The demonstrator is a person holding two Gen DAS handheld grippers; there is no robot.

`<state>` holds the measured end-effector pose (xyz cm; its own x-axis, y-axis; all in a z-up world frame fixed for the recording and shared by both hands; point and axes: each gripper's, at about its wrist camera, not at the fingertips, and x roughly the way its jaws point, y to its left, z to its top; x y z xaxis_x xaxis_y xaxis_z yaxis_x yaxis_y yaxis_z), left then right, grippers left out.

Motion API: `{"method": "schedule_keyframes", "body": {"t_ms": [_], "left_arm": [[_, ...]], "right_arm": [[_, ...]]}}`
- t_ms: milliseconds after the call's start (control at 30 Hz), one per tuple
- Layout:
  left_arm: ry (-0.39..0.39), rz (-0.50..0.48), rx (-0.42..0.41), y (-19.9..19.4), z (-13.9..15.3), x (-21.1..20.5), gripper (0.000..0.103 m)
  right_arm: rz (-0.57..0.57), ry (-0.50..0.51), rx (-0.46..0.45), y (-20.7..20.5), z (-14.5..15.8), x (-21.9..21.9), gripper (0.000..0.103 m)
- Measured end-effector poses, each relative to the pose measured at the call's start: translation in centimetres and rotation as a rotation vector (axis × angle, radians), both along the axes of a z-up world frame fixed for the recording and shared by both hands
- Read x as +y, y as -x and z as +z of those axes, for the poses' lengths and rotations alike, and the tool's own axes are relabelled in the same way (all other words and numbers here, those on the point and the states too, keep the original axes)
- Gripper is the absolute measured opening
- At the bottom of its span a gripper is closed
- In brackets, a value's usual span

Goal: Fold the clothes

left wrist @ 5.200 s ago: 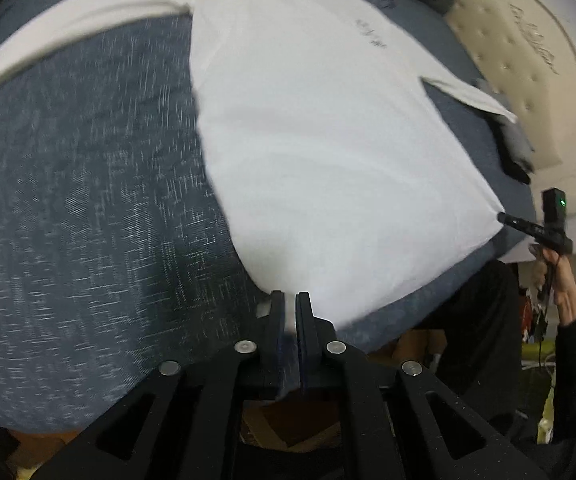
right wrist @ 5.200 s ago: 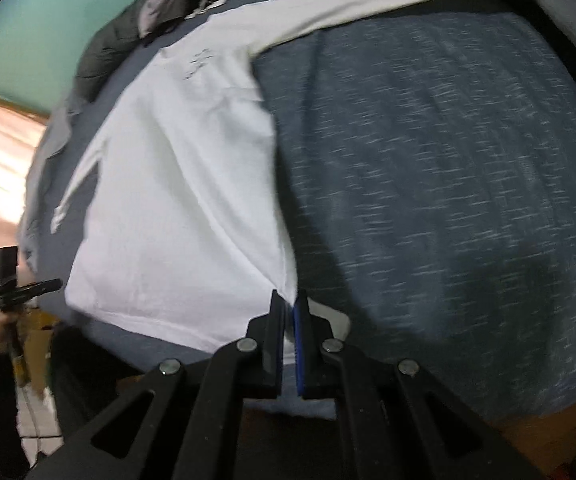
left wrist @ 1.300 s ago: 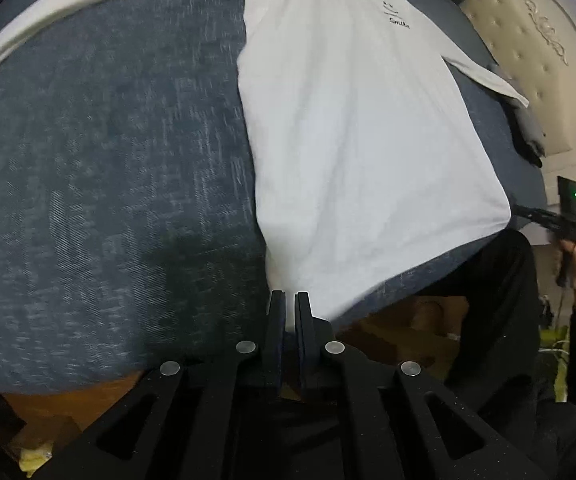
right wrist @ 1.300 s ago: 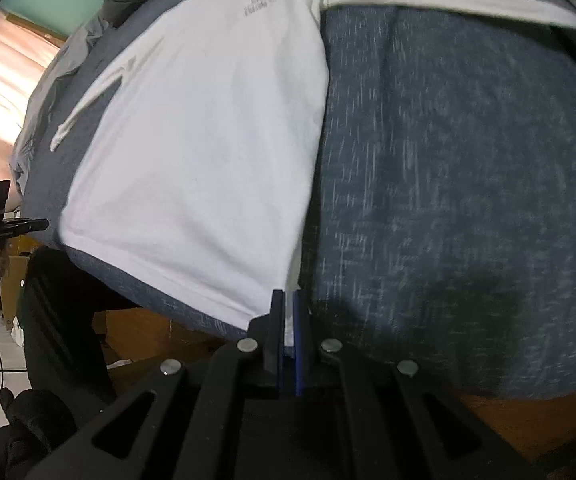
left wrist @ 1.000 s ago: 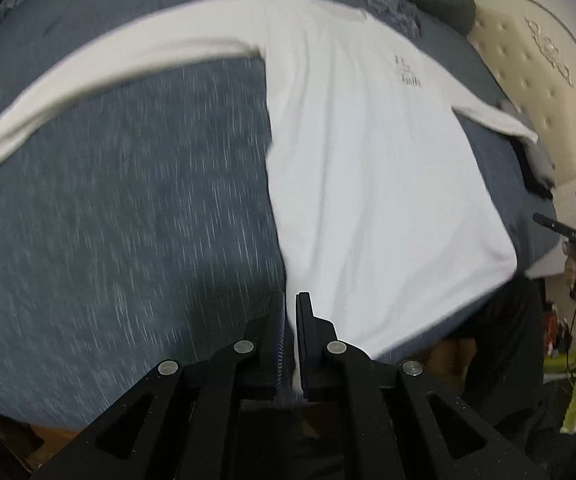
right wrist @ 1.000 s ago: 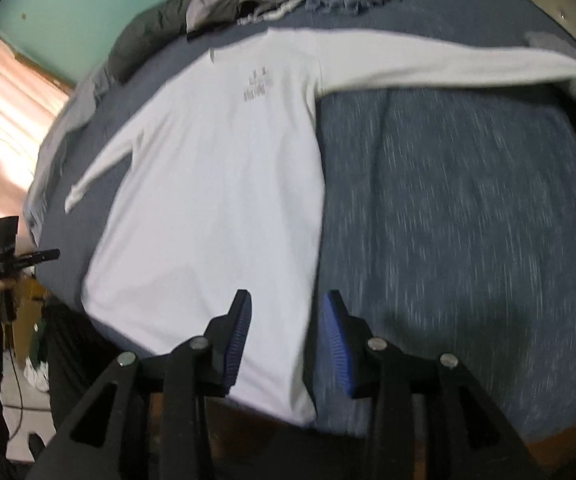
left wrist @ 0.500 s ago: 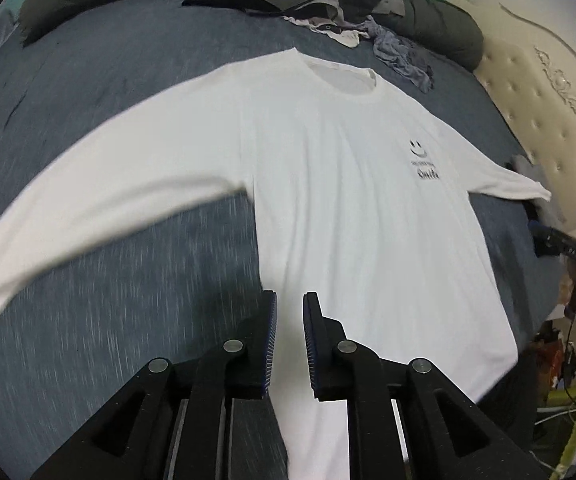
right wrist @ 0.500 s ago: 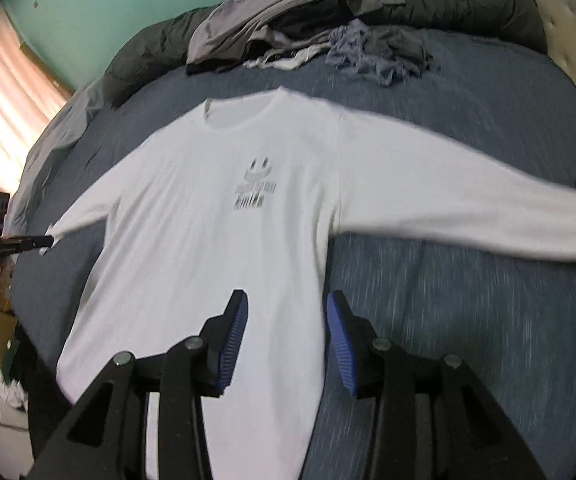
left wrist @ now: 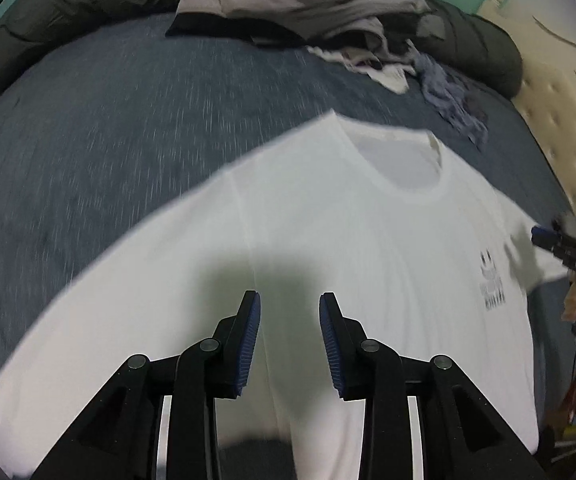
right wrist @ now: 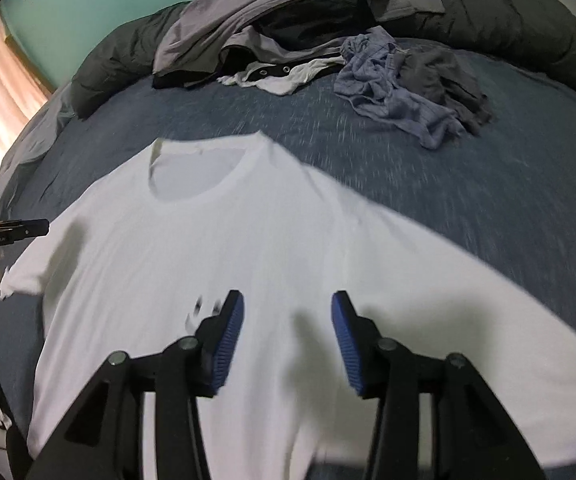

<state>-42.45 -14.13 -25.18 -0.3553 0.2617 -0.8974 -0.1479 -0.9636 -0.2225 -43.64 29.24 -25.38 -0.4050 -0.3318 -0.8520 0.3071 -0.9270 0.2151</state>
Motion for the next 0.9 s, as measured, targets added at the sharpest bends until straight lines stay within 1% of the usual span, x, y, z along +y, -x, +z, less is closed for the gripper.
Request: {"method": "schedule_keyframes", "body": {"t_ms": [67,133,167,333,500,633,767,800,833,867,900], "left_arm": [[0.014,0.004,0.016,2.1,-0.5,0.2,0.037],[0.043,0.004,0.026,4.1,-1.1,0.5,0.051],[0.061,0.008,0.023,5.2,-1.6,0.7,0.054],[0.088,-0.005,0.023,9.0,-3.1,1.6,0.054],[0.084,-0.022,0.038,11.9,-3.9,2.3,0.054],[0.075,-0.039,0.041,13.2,-4.8,2.7,0.054],[0.065,-0.062,0.046,13.9,-5.6,3.3,0.054],[0.057,-0.068,0.051,13.9,-5.7,3.4,0.053],[0.047,-0.074,0.058,13.8,-5.7,3.5,0.047],[0.047,-0.078,0.059,13.7,-5.8,3.6,0.030],[0.050,-0.085,0.055,13.6,-6.0,3.7,0.020]], "right_arm": [[0.006,0.000,0.007,2.1,-0.5,-0.6,0.056],[0.020,-0.017,0.020,4.1,-0.8,-1.4,0.056],[0.022,-0.030,0.034,5.2,-0.9,-1.8,0.056],[0.023,-0.036,0.055,9.7,-1.9,-3.2,0.056],[0.073,-0.058,0.061,12.5,-2.8,-5.9,0.056],[0.121,-0.062,0.067,13.9,-3.5,-8.0,0.056],[0.169,-0.093,0.049,14.4,-4.9,-9.5,0.055],[0.177,-0.098,0.048,14.5,-5.1,-9.8,0.053],[0.180,-0.098,0.048,14.5,-5.3,-9.9,0.043],[0.182,-0.098,0.048,14.4,-5.5,-10.0,0.036],[0.185,-0.098,0.051,14.3,-5.6,-10.1,0.034]]}}
